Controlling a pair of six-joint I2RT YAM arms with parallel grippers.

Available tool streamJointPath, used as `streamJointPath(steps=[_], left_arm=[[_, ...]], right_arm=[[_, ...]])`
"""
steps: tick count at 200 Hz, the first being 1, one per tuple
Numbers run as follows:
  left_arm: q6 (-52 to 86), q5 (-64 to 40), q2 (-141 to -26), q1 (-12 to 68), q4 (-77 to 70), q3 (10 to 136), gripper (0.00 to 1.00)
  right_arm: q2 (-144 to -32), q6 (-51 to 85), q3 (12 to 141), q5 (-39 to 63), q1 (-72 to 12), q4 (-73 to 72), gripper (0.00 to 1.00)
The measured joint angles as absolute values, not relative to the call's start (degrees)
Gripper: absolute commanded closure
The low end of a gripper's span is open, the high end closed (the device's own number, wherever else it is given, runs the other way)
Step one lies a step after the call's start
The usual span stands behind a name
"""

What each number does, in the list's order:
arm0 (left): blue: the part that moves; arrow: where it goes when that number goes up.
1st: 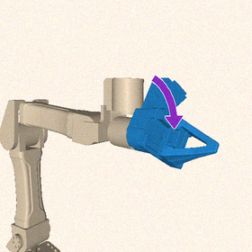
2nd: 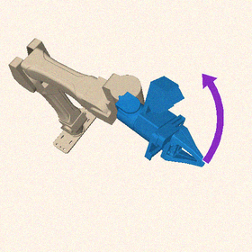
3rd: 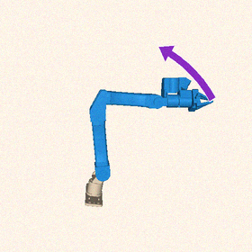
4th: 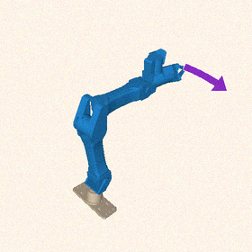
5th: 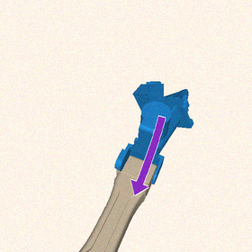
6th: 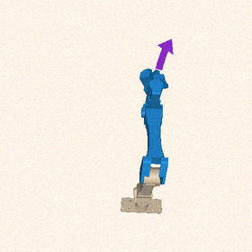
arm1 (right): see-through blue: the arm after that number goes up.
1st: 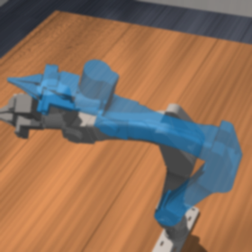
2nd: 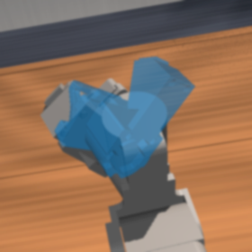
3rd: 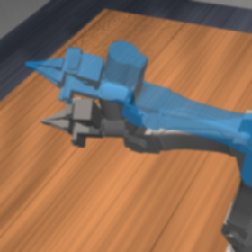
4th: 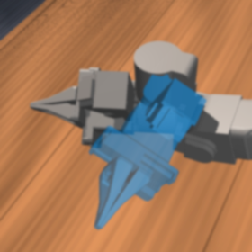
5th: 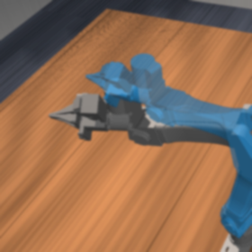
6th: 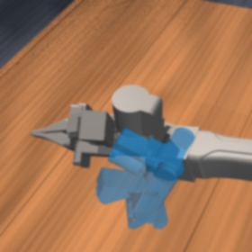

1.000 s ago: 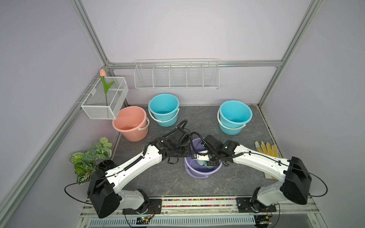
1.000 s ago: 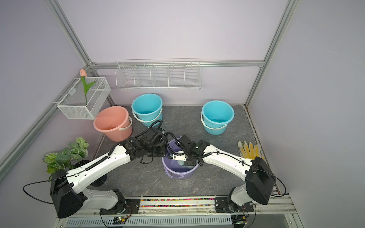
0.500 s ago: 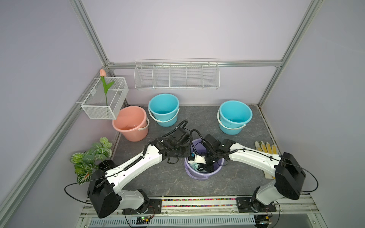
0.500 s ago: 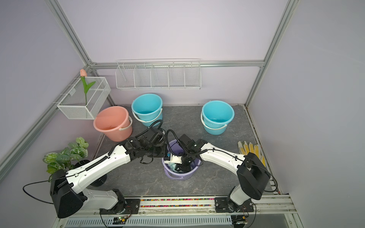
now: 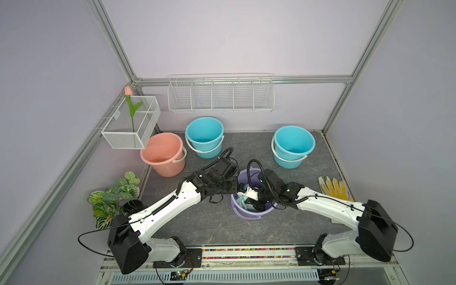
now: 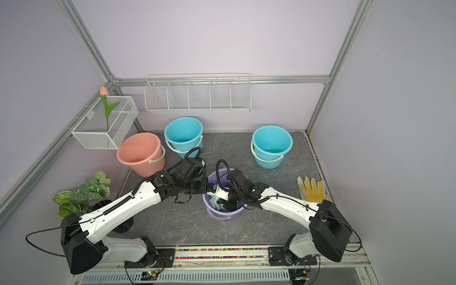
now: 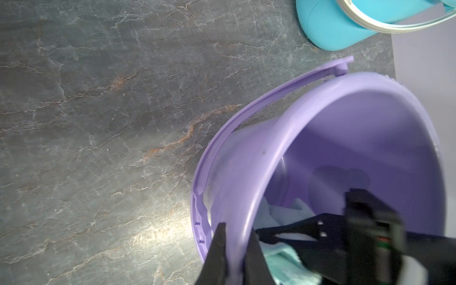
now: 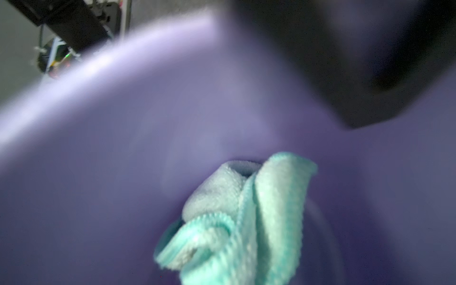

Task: Wipe the inside of the bucket with a cloth
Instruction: Wipe the dirt from the inside of the bucket.

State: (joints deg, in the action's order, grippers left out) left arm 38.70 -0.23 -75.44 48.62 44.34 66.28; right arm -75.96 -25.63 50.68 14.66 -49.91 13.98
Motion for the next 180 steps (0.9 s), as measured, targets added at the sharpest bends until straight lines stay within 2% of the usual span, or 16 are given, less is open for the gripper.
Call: streamJointPath(steps=[34,71,134,180], left_arm=[[38.6,0.2,-75.5,48.6,45.1,66.2,1.0],[38.6,0.1,-75.5,48.6,45.1,66.2,1.0],[38.0,-1.5,-74.7,48.7,44.8,65.2,1.0],[36.6,-3.6,-74.5,48.7,44.8,65.2,1.0]], right_arm=[[-65.5,-32.4,52.5,6.4,-50.3,11.6,0.93],[-61.3,-44.4,54.8,-0.3,-51.6,11.5,0.93],[-62.4,-70.3,49.1,-7.8,-55.0,4.7,0.93],[-69.4,-79.1,47.8,-9.7,-55.2,0.9,0.93]])
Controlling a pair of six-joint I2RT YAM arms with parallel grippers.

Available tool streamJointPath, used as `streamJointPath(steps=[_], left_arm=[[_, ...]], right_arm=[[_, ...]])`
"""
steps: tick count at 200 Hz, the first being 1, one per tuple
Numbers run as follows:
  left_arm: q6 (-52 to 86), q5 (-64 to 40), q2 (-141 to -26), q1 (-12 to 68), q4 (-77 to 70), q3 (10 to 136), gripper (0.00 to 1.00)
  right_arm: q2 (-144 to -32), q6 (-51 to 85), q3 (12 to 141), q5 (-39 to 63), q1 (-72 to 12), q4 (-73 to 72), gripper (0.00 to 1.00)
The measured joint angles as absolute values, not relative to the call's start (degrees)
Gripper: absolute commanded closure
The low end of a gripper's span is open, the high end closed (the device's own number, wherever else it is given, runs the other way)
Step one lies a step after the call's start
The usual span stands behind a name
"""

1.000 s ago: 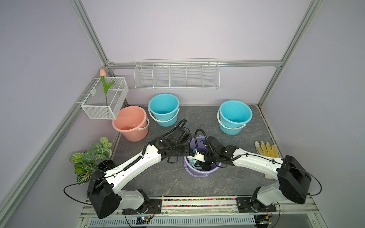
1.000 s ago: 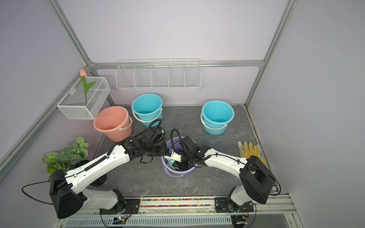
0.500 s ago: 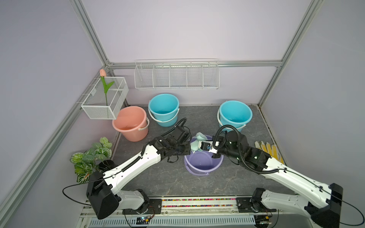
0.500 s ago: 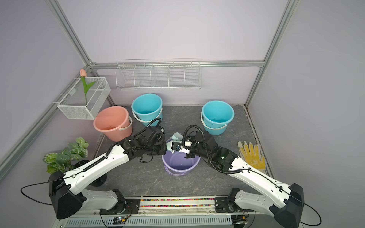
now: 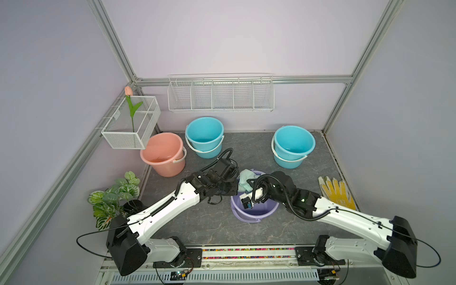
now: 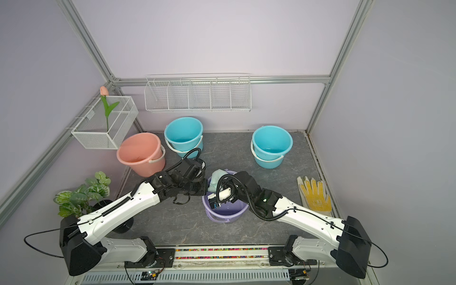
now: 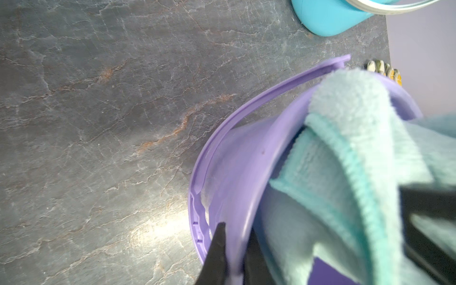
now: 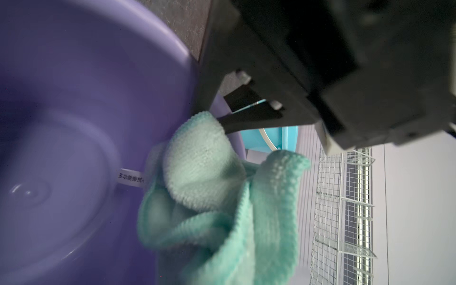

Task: Wipe the inside of the bucket with a cloth
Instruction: Wipe the dirt from the inside of the bucket.

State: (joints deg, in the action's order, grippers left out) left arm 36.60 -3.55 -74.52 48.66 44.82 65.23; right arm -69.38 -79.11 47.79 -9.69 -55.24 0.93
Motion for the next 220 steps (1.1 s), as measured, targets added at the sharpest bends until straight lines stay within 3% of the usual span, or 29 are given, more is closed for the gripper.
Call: streamJointPath(steps=[101,220], left_arm=[[34.6,-4.1,-74.5,48.8,45.7,64.6,1.0],[33.8,-1.5,-68.1,48.9,45.3,63.5,1.0]], right_arm=[[-83.1,-77.6,44.8,-8.1,-54.4,-3.1,0.93],[-85.5,-75.0,48.9,-7.9,-54.7,0.1,0.93]])
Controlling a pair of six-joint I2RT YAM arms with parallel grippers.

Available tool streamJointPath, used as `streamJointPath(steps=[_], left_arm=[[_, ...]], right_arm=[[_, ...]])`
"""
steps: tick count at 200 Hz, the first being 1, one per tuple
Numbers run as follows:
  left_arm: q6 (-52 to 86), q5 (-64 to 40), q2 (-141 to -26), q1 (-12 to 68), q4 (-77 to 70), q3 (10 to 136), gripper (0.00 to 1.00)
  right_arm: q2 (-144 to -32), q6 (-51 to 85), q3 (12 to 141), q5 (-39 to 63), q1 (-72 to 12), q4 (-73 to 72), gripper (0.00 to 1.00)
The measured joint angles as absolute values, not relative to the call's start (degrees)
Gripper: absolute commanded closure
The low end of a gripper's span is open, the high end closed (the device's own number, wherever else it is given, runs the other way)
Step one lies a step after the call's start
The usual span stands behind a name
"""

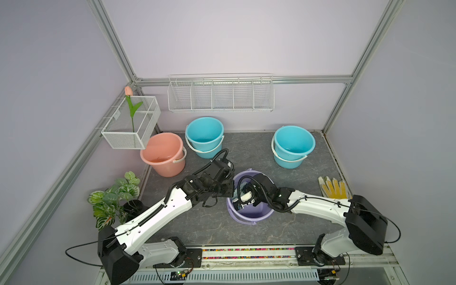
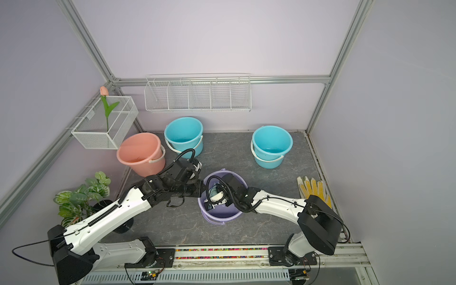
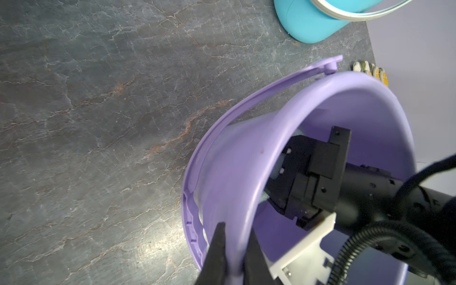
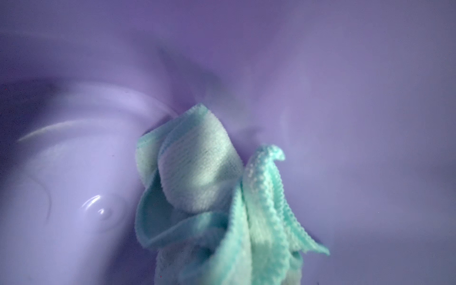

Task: Wipe the inside of the bucket with a cloth
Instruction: Wipe the dirt from the inside of the bucket.

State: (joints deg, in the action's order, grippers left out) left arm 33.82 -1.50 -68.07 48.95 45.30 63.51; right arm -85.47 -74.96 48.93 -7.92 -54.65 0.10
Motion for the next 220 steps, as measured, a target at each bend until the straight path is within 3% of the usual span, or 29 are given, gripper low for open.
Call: streamJointPath(steps=[220], left_arm=[[30.3,-6.5,-69.9,48.8,45.6,61.6,1.0]], right_arm=[[-92.5,-68.7,52.6,-7.5,-56.2,12.2,0.93]])
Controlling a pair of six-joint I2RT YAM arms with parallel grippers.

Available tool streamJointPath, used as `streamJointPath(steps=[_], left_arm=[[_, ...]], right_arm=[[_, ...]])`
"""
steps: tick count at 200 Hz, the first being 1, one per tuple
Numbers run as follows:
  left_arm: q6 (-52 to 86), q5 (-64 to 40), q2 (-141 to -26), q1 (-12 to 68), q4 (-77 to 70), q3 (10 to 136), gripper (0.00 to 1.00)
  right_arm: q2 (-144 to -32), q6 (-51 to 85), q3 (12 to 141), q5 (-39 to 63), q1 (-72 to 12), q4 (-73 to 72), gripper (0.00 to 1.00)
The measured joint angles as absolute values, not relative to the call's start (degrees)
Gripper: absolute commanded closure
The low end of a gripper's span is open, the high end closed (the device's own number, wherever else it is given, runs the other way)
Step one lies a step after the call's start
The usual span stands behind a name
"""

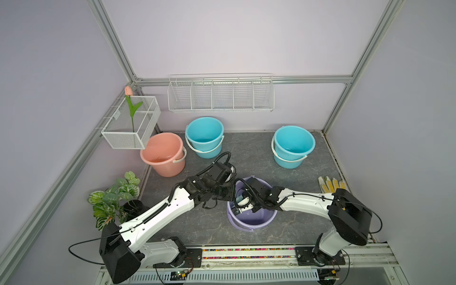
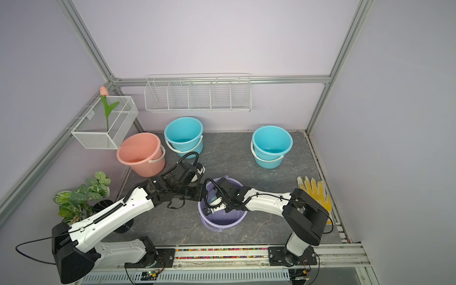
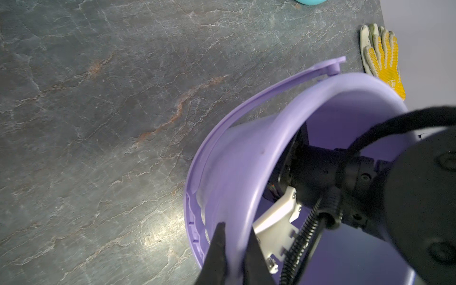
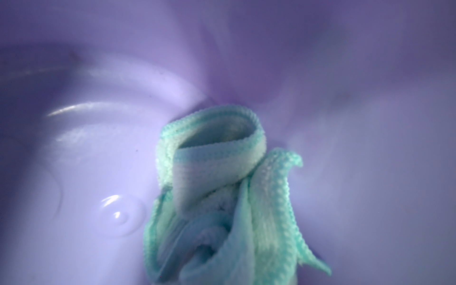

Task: Wipe the inside of the bucket with a cloth
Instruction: Wipe the dirt from the inside of the bucket.

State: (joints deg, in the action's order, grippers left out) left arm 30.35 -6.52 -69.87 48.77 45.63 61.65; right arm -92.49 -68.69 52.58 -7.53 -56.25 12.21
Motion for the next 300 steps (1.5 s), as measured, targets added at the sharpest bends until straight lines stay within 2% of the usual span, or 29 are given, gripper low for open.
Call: streamJointPath(steps=[83,133,184,228,300], left_arm=[[30.3,-7.8,-69.8,49.3,43.4,61.9,1.0],[30.4,-7.8,-69.8,49.3,43.4,61.9,1.0],[30.4,-7.7,-69.8,49.3,43.6,61.9,1.0],[30.4,-7.7,-69.6,49.3,44.5,61.9,1.0],[30.4,-7.1,-69.6,49.3,46.0,61.9,1.0]], right_arm=[[-70.8,-68.6,52.0,-11.2,-57.0,19.6,0.93],[-63.3,-70.8,52.2,-15.9,-58.2,23.6,0.93],[-63.4,-76.0,60.2,-23.2,-59.2,31.6,0.93],[-67.6,-80.1,64.1,-27.0,-60.2,35.3,0.93],[-76.0,-82.1,63.7,-26.9,-60.6,36.0,0.93]])
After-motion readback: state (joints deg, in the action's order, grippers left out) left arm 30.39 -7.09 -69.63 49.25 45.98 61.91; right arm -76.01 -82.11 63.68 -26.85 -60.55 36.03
